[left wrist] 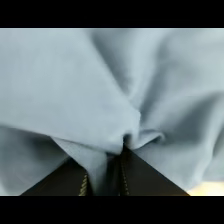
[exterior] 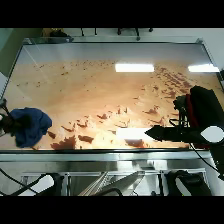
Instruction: Fold the shirts.
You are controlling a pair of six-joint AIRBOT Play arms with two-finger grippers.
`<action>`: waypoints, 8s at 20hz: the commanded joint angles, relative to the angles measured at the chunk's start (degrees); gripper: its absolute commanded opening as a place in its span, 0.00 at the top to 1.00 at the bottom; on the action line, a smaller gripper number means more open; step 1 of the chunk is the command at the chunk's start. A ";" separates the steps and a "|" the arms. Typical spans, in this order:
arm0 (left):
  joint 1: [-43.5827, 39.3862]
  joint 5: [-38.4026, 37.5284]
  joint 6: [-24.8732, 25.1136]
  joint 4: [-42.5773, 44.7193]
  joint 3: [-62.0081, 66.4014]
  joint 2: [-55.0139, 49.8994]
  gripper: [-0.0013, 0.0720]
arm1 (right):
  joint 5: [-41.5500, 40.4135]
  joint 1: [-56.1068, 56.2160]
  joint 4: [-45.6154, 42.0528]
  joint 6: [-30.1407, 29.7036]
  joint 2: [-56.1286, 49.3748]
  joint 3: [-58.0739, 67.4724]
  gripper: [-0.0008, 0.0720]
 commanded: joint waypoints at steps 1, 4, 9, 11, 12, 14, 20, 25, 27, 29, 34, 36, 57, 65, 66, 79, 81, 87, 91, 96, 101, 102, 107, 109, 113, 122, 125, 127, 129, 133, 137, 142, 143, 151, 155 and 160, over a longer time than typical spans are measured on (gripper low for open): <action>-3.65 -4.35 1.62 -16.85 11.87 9.55 0.96 | 0.09 0.00 0.02 0.02 -0.02 -0.02 0.96; -12.81 -2.99 1.62 -25.22 18.67 18.21 0.96 | 0.07 0.00 0.02 0.02 -0.02 -0.02 0.96; -37.38 -1.36 1.36 -25.22 14.91 22.67 0.96 | -0.46 0.00 0.00 0.02 -0.04 -0.02 0.96; -47.67 3.76 1.42 -25.09 8.72 21.40 0.96 | -1.20 0.00 0.00 -0.02 -0.04 -0.02 0.96; -52.02 7.15 1.40 -25.09 5.64 19.96 0.95 | -1.29 0.00 -0.09 -0.46 -0.04 -0.02 0.96; -59.36 14.91 1.40 -25.09 0.37 15.21 0.34 | -1.29 0.00 -0.09 -1.53 -0.04 -0.02 0.95; -57.88 13.11 0.28 -25.57 -2.51 4.46 0.02 | -1.14 -0.02 -0.17 -1.53 -1.16 0.13 0.42; -48.63 -7.04 0.96 -25.07 -12.15 12.11 0.02 | 0.85 0.00 -0.26 -6.36 -3.30 0.02 0.42; -47.50 -5.66 0.90 -25.62 -19.39 16.46 0.02 | -0.55 0.00 -0.26 -8.70 -5.95 0.00 0.42; -47.50 -4.68 -1.57 -25.70 -25.38 19.58 0.02 | -1.20 0.09 -0.09 -9.73 -10.05 -0.02 0.42; -47.52 5.31 -2.03 -27.78 -29.68 18.67 0.02 | -5.49 4.81 1.73 -12.22 -21.18 -0.22 0.42; -48.46 7.78 -1.77 -29.53 -28.28 14.25 0.02 | -9.99 8.90 1.84 -12.20 -25.31 -0.22 0.42; -41.18 -3.34 3.96 -30.88 -0.57 9.46 0.96 | -3.21 5.27 31.67 -32.48 -30.53 9.44 0.96; -24.52 -5.64 1.66 -38.66 53.75 19.98 0.97 | 4.28 -26.53 41.33 -29.31 -25.77 69.42 0.96; -23.98 -6.36 0.59 -38.64 59.58 18.21 0.97 | 3.72 -28.06 41.33 -28.09 -27.50 75.71 0.96; -12.33 -16.90 7.02 -39.50 28.09 16.02 0.96 | 16.13 -30.12 28.48 -20.65 -40.28 71.47 0.96; -19.28 -16.22 11.04 -38.42 18.67 13.44 0.96 | 17.11 -26.43 22.60 -22.47 -40.28 62.47 0.96; -32.26 -5.14 18.03 -36.96 3.52 -1.64 0.03 | -0.55 -15.30 10.27 -35.32 -44.70 33.83 0.43; -25.14 -18.14 16.59 -37.07 10.03 -8.68 0.02 | 2.38 -19.78 8.87 -34.86 -47.04 34.16 0.26; -17.29 -27.26 15.13 -36.35 0.74 -3.65 0.02 | 7.30 -22.93 5.68 -33.86 -42.16 27.74 0.26; -16.92 -18.78 13.77 -31.41 -18.69 6.71 0.02 | -2.99 -19.52 5.92 -35.36 -42.49 15.54 0.08; -16.92 -16.70 13.35 -31.65 -21.11 7.98 0.02 | -4.44 -18.56 5.92 -35.45 -43.74 15.19 0.08; -16.92 -6.27 14.64 -37.05 -26.58 9.14 0.02 | -8.92 -13.66 9.84 -38.53 -50.62 15.21 0.08; -16.98 -3.26 15.37 -39.80 -25.55 5.57 0.02 | -10.84 -12.28 12.68 -40.79 -52.83 15.21 0.08; -22.12 -1.86 15.58 -40.72 -20.26 -3.85 0.22 | -14.56 -11.61 19.04 -44.89 -55.47 15.23 0.09; -32.44 -6.93 15.96 -42.69 -6.78 -9.51 0.96 | -9.64 -11.67 32.46 -53.29 -54.62 17.90 0.96; -30.86 -14.14 15.06 -47.93 4.52 -1.27 0.97 | -0.90 -12.94 38.53 -50.58 -48.17 26.18 0.96; -28.15 -15.52 13.29 -53.94 16.22 5.64 0.97 | 0.79 -15.28 44.54 -46.99 -43.15 36.11 0.96; -24.28 -12.59 10.88 -57.22 32.11 10.73 0.97 | -1.29 -18.62 46.51 -43.60 -39.80 49.22 0.96; -14.97 -1.79 4.42 -56.65 63.06 11.56 0.97 | -11.96 -23.32 46.53 -35.76 -38.99 74.64 0.96; -5.86 -1.46 -0.57 -61.48 78.42 7.19 0.96 | -21.49 -23.45 47.54 -35.65 -38.84 87.95 0.96; -3.04 1.92 12.13 -79.58 57.61 14.97 0.96 | -17.68 -23.34 49.09 -35.65 -38.58 88.00 0.96; -3.58 1.55 14.19 -79.25 53.86 16.31 0.96 | -15.80 -23.34 49.05 -35.67 -38.99 87.93 0.96; -22.67 -3.69 21.07 -63.01 40.89 6.27 0.96 | -5.88 -12.44 32.33 -35.04 -49.35 74.73 0.96; -30.97 4.52 20.94 -45.86 33.22 -7.17 0.96 | -6.73 -6.27 14.51 -34.93 -65.51 73.48 0.96; -29.20 7.56 18.82 -45.20 31.95 -23.96 0.06 | -6.95 -8.35 13.44 -33.31 -82.16 73.48 0.27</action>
